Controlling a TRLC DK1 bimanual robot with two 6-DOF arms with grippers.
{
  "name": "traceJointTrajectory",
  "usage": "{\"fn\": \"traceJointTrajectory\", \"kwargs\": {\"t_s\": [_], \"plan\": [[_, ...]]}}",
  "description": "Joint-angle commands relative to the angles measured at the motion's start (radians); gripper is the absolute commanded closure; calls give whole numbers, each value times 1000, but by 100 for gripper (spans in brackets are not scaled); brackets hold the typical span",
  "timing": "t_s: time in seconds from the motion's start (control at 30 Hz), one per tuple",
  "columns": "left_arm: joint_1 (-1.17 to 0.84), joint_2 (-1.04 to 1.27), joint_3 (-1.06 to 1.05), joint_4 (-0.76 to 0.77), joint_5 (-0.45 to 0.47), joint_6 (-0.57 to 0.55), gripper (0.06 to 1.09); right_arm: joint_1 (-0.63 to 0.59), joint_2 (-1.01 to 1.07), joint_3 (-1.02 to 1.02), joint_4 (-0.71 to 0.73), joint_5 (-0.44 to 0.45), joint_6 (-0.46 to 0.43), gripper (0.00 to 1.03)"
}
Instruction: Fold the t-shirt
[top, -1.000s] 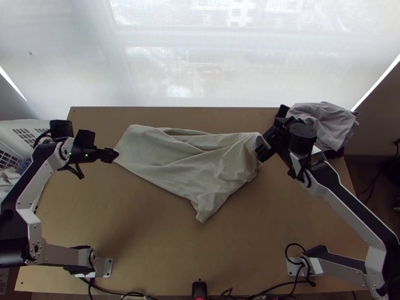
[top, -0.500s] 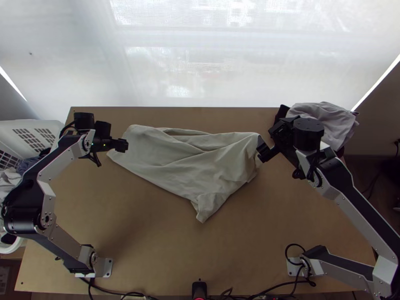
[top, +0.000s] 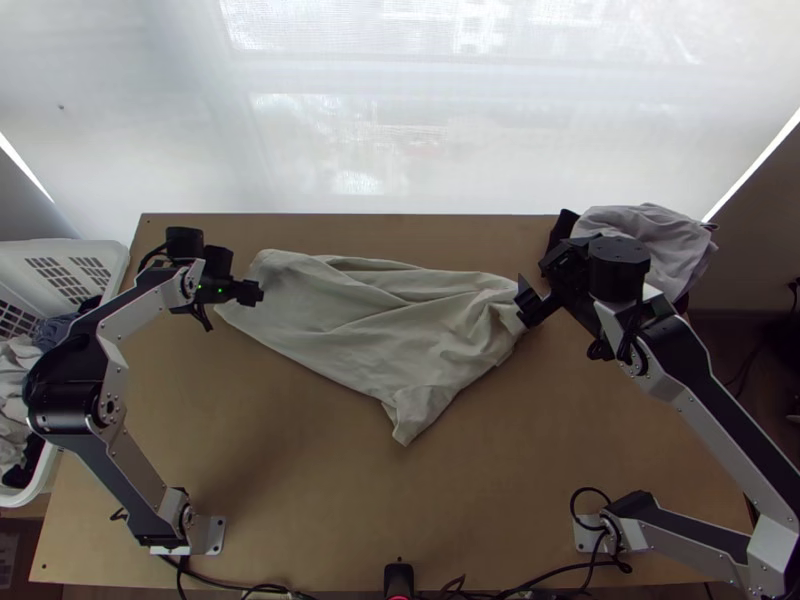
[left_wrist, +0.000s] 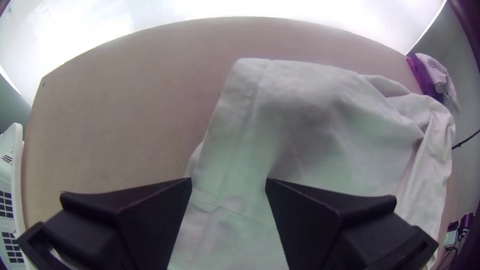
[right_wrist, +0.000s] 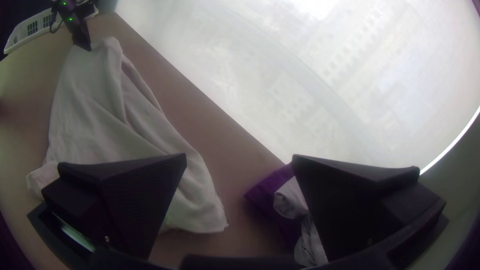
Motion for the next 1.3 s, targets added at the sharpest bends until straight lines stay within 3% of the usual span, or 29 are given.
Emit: {"fn": "traceJointTrajectory", "kwargs": {"t_s": [0.0,0.2,0.3,0.43,0.57,0.73,0.87,1.03,1.27], "plan": [[-1,44,6,-24,-6,5,43,1,-4,13,-12,0,0,5],[-1,43,6,-50,-4,11,49,8,-6,22,-18,0,0,5],[-1,24,6,-55,-4,9,59,16,-6,27,-19,0,0,5],[0,-5,6,-59,-4,3,81,36,-6,25,-24,0,6,5],[3,-6,3,-72,-4,8,91,39,-3,25,-26,0,6,5],[9,-28,-11,-73,-4,12,94,42,-4,19,-27,-2,8,5],[20,-51,-7,-69,-4,14,105,83,-3,16,-49,-2,21,5],[34,-83,15,-67,-4,11,105,244,19,-26,-159,-15,23,5],[32,-135,58,-64,-4,2,105,459,99,-87,-170,-49,37,5]]}}
